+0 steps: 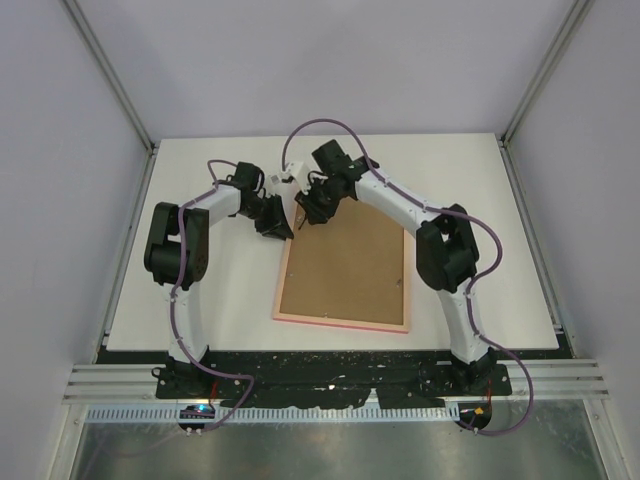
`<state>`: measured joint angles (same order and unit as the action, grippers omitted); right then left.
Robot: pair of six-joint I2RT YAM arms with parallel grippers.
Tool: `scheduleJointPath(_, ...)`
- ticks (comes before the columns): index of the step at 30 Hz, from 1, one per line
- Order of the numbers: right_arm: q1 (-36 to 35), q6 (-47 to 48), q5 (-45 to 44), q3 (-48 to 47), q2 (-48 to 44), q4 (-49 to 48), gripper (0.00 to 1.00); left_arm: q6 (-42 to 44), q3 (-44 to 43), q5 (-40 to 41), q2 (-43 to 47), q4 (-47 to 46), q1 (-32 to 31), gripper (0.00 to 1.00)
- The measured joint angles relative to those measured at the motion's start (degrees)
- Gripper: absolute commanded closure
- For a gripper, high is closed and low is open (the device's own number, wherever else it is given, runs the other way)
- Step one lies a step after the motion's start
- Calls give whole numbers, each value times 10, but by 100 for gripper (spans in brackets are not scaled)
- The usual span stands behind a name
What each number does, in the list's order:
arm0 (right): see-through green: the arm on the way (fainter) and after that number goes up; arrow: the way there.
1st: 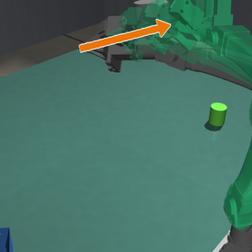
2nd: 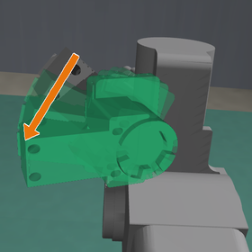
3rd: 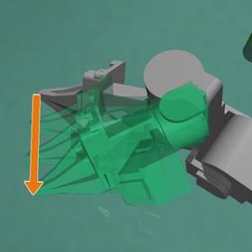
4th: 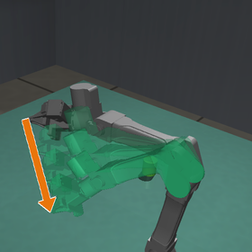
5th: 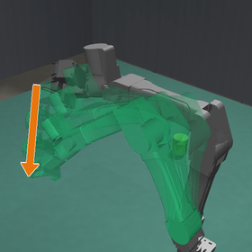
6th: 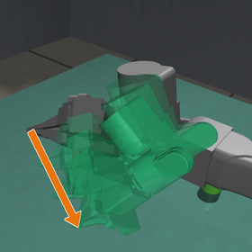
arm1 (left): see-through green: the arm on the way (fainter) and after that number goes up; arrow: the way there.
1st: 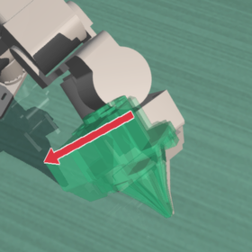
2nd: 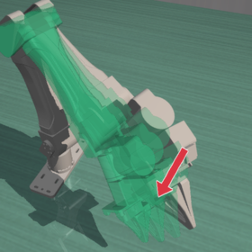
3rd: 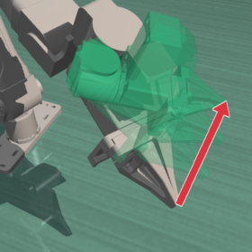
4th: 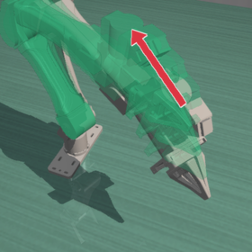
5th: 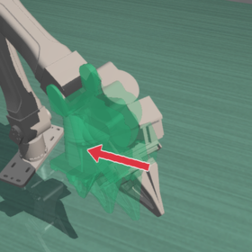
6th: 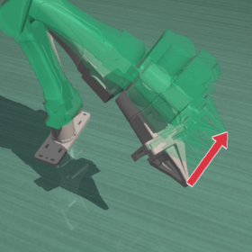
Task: Take the photo out of the frame
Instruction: Release the photo frame item from the photo frame.
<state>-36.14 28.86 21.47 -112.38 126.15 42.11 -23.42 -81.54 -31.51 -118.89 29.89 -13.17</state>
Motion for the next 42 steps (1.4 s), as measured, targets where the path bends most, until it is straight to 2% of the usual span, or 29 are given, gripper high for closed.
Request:
scheduleJointPath(5,2,-9,-3,78,-76,6,92,-1,0,0,0,0,0,97)
scheduleJointPath(14,25,-25,35,285,-312,-30,92,-2,0,-1,-1,0,1,89)
scheduleJointPath(19,28,-29,67,334,-398,-44,92,-2,0,-3,-1,0,1,83)
scheduleJointPath(23,28,-35,126,377,-452,-78,92,-2,0,-3,-1,0,1,79)
scheduleJointPath(29,27,-45,181,427,-457,-120,92,-2,0,-3,-1,0,1,78)
scheduleJointPath(34,23,-73,192,451,-438,-162,92,-2,-1,-3,-2,1,1,79)
scheduleJointPath(42,21,-152,190,519,-437,-283,92,-3,-1,-3,-2,1,3,79)
